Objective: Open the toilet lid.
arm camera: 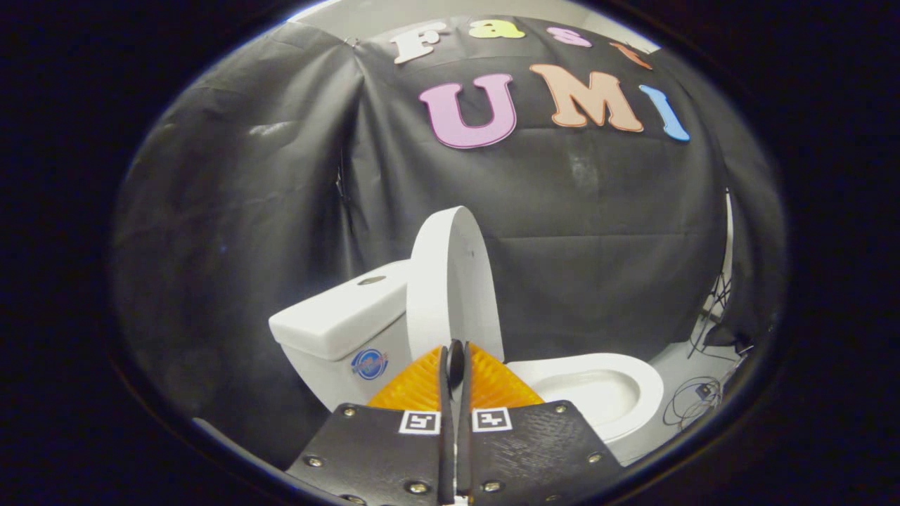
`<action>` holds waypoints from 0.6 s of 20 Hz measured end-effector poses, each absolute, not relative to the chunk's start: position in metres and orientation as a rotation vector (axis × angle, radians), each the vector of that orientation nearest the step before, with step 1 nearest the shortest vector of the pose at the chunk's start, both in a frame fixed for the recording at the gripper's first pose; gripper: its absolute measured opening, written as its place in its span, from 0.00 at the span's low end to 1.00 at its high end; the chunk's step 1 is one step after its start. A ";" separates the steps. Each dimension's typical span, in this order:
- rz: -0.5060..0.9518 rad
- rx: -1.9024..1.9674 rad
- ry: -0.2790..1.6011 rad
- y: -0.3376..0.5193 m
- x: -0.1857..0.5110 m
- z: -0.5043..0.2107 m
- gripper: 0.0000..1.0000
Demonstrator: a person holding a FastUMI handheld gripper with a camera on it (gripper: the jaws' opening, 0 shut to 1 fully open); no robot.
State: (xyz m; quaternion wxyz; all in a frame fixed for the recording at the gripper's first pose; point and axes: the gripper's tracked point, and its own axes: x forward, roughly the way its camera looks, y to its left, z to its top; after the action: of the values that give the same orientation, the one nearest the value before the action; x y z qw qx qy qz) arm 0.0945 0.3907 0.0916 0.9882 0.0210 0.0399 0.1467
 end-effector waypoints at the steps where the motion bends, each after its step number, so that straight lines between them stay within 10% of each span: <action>1: 0.301 0.044 0.078 0.393 0.094 0.092 0.02; 12: 0.365 0.047 0.049 0.415 0.092 0.088 0.02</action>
State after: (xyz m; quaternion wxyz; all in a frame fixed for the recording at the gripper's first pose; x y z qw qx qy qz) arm 0.0917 0.4149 0.0882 0.9828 0.0235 0.0244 0.1817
